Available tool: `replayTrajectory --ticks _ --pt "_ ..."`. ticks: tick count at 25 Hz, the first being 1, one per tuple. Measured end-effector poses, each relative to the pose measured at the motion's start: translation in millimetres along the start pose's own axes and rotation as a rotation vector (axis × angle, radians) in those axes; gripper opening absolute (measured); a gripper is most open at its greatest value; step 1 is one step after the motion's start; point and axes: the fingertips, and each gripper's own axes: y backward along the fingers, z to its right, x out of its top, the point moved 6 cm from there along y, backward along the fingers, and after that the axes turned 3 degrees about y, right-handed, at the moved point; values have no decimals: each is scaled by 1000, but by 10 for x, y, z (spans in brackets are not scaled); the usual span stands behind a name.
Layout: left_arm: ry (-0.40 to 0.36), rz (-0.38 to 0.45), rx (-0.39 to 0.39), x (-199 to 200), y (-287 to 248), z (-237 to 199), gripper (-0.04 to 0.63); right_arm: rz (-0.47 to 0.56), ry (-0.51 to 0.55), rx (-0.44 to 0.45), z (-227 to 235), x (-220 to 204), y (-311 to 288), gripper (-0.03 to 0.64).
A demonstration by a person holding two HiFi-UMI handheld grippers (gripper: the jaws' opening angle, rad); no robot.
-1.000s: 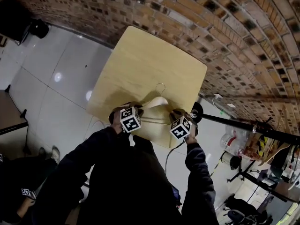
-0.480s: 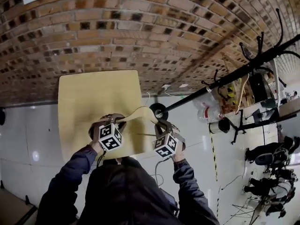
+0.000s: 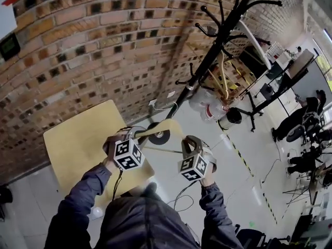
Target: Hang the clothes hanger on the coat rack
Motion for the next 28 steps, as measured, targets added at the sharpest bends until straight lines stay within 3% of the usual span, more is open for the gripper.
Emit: replayTrajectory --ticks 9,17,28 --pt "-144 82 151 1266 92 -729 86 79 38 -205 1315 101 447 89" --pt "-172 76 308 1814 350 -1525 86 209 112 -288 2209 587 426 89" --pt "-224 145 273 2413 147 -2665 86 131 82 -366 3170 1057 277 89"
